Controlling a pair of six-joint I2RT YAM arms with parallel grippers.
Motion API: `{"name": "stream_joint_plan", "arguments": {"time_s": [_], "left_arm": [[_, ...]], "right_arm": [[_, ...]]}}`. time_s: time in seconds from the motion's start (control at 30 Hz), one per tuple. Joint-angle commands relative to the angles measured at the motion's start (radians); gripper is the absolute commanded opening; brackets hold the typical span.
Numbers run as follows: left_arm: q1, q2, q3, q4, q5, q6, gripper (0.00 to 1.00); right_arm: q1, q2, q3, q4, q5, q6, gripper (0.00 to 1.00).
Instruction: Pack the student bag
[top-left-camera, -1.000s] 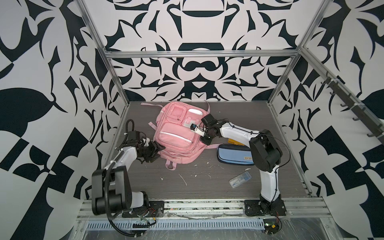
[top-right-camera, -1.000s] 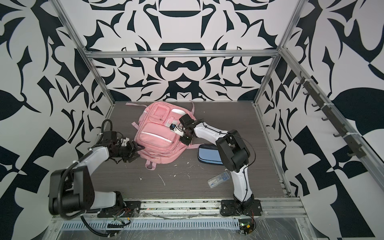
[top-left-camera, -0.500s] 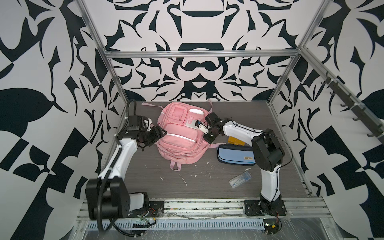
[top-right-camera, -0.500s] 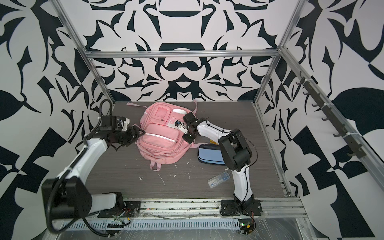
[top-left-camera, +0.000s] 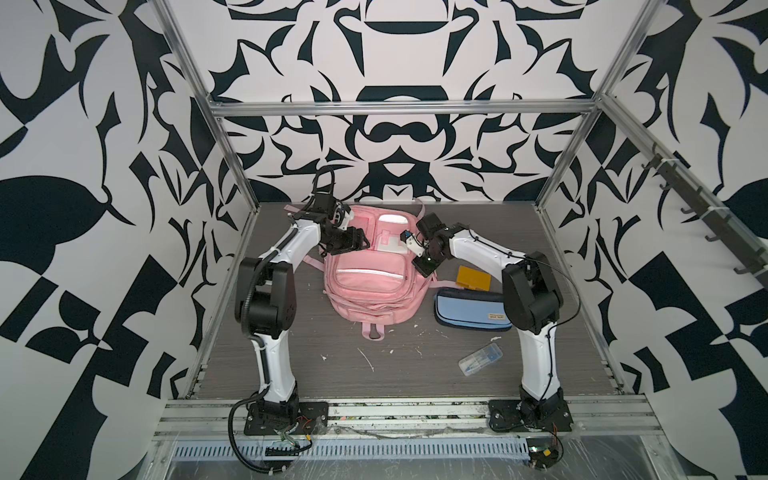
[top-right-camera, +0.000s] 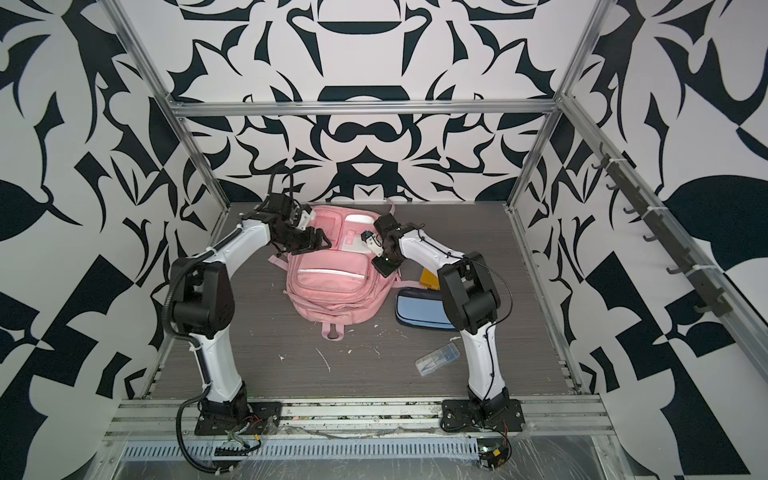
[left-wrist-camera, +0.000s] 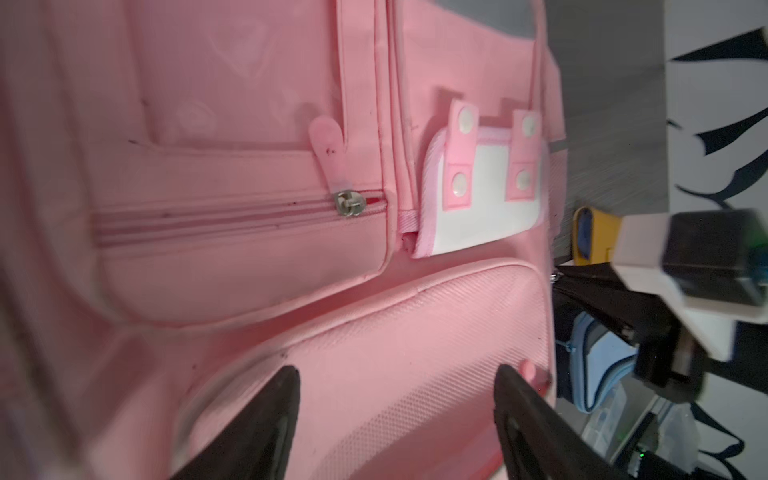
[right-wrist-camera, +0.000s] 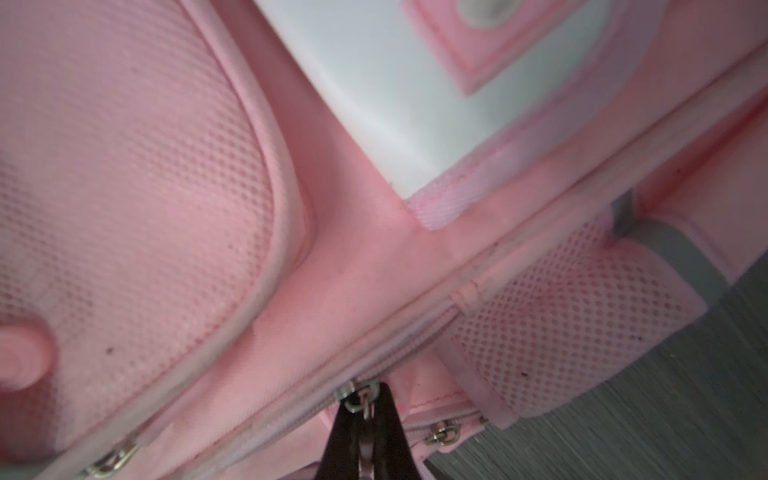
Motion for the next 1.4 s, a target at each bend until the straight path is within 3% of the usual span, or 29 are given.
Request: {"name": "stream_joint_plan", "arguments": {"time_s": [0.0,0.13,0.43,0.63,0.77,0.97,1.13,1.37], "left_arm": [[-0.007,0.051,0.042,-0.084,-0.041,0.066,0.77],[-0.01,0.058,0.017,-0.105,-0.039,0.083,0.78],[-0.023,-0.081,-0.209,-0.111,-0.081,0.104,0.77],[-0.061,-0.201,-0.476,0.041,0.005,-0.058,0.75],[-0.141,-0.268,-0.545,0.042,-0.008,-0.118,0.74],[-0.156,-0.323,-0.347,-0.099,-0.08,-0.046,0.72],[-0.155,-0.177,-0.124,-0.202,-0.132,0.099,0.69],[-0.154,0.009,0.016,-0.217,-0.132,0.181,0.68]], "right_arm": [[-0.004,-0.009,0.06,-0.03,0.006,0.042,0.0],[-0.005,0.028,0.111,-0.078,0.022,0.057,0.0],[-0.019,0.099,0.228,-0.114,0.014,0.076,0.0],[-0.02,0.167,0.347,-0.144,-0.008,0.078,0.0],[-0.018,0.186,0.38,-0.143,-0.008,0.069,0.0],[0.004,0.124,0.271,-0.075,0.0,-0.045,0.0],[0.007,0.058,0.172,0.021,-0.064,-0.069,0.0],[0.03,0.029,0.146,0.061,-0.107,-0.074,0.0]]}}
